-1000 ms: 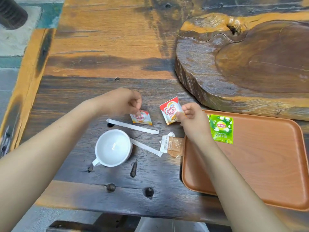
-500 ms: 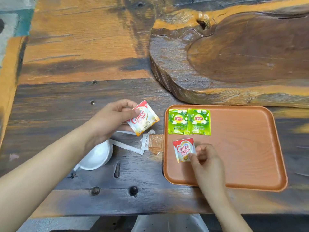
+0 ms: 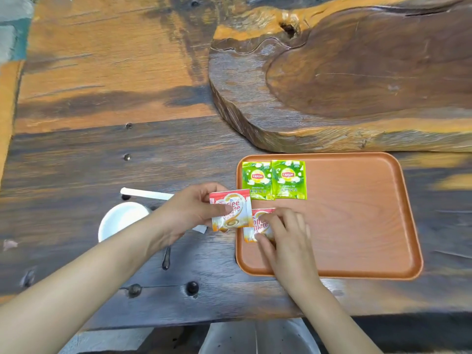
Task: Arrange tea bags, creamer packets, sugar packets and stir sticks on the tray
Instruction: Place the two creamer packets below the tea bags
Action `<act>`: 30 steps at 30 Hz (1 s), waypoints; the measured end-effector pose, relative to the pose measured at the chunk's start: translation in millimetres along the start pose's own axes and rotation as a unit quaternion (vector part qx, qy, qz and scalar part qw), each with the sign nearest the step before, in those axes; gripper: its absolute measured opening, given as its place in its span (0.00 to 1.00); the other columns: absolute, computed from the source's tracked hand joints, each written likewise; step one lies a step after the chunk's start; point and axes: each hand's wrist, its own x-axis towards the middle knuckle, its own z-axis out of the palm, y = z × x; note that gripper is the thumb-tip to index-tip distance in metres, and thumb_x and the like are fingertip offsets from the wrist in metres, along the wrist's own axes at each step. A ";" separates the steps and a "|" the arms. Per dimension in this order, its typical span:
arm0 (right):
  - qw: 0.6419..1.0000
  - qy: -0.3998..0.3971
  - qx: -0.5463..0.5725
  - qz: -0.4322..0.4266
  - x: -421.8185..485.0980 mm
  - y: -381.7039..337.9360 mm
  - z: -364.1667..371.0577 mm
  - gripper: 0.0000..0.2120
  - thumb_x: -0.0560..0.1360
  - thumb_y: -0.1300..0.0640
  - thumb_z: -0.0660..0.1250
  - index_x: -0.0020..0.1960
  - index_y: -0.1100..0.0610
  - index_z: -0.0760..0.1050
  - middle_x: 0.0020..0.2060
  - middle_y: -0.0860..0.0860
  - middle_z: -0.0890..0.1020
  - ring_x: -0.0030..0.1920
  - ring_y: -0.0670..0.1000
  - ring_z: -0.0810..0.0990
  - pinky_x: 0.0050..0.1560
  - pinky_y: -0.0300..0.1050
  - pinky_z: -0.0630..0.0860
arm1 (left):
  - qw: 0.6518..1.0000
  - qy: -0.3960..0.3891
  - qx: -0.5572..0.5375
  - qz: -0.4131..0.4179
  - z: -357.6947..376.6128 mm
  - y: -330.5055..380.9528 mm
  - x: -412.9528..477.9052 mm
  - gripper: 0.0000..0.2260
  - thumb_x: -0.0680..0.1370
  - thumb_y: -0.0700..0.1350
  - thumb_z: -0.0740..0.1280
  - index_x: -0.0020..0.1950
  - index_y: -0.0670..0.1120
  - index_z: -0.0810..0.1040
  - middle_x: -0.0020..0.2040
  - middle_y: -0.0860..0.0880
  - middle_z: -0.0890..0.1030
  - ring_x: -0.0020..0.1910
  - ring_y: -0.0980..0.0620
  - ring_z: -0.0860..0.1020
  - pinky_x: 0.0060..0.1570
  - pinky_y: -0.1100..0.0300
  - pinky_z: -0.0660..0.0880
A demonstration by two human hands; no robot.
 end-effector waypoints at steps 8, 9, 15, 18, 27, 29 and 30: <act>1.000 -0.002 0.027 -0.010 5.2 -0.9 1.8 0.11 0.71 0.55 0.69 0.53 0.53 0.77 0.49 0.52 0.77 0.51 0.54 0.73 0.50 0.45 0.67 | 0.997 0.042 0.068 0.009 10.0 -8.6 5.1 0.08 0.72 0.36 0.69 0.51 0.40 0.77 0.37 0.47 0.79 0.33 0.54 0.74 0.31 0.63 0.70; 0.998 0.004 0.066 -0.006 5.3 -0.9 -0.9 0.09 0.73 0.56 0.66 0.53 0.54 0.77 0.49 0.51 0.77 0.52 0.53 0.73 0.52 0.42 0.66 | 0.997 0.044 0.067 0.013 11.1 -9.4 5.7 0.08 0.72 0.35 0.69 0.51 0.41 0.77 0.36 0.49 0.79 0.30 0.58 0.75 0.29 0.66 0.70; 0.877 -0.024 0.460 0.139 6.9 -9.7 -20.5 0.10 0.75 0.61 0.66 0.51 0.47 0.75 0.39 0.44 0.83 0.40 0.42 0.79 0.44 0.29 0.74 | 0.997 0.031 0.035 0.055 31.9 -16.6 6.3 0.09 0.71 0.38 0.71 0.46 0.51 0.78 0.41 0.50 0.83 0.36 0.59 0.79 0.38 0.69 0.76; 0.852 0.002 0.489 0.187 11.7 -2.4 -25.5 0.13 0.72 0.68 0.67 0.46 0.49 0.75 0.34 0.46 0.82 0.34 0.44 0.78 0.37 0.33 0.75 | 0.989 0.079 0.064 0.105 46.4 -24.8 9.2 0.12 0.71 0.39 0.71 0.49 0.53 0.75 0.43 0.48 0.82 0.39 0.56 0.78 0.44 0.61 0.76; 0.896 0.065 0.368 0.240 3.9 38.4 -30.5 0.17 0.72 0.66 0.67 0.40 0.43 0.74 0.34 0.45 0.81 0.34 0.44 0.77 0.38 0.34 0.74 | 0.780 0.093 0.502 0.361 55.4 -55.9 7.4 0.11 0.71 0.40 0.69 0.53 0.42 0.81 0.51 0.43 0.82 0.51 0.44 0.79 0.51 0.55 0.76; 0.922 0.066 0.315 0.216 3.0 35.3 -27.9 0.16 0.71 0.65 0.67 0.41 0.43 0.72 0.32 0.42 0.80 0.32 0.39 0.78 0.33 0.25 0.70 | 0.772 0.086 0.520 0.355 56.2 -54.8 8.4 0.09 0.71 0.40 0.70 0.50 0.41 0.82 0.50 0.42 0.83 0.50 0.43 0.80 0.46 0.53 0.80; 0.933 0.068 0.287 0.205 3.1 34.5 -26.8 0.15 0.71 0.65 0.67 0.42 0.44 0.72 0.32 0.41 0.80 0.34 0.37 0.78 0.33 0.24 0.69 | 0.772 0.086 0.521 0.354 56.0 -54.1 8.9 0.08 0.71 0.39 0.70 0.49 0.41 0.82 0.50 0.42 0.83 0.50 0.43 0.81 0.45 0.52 0.80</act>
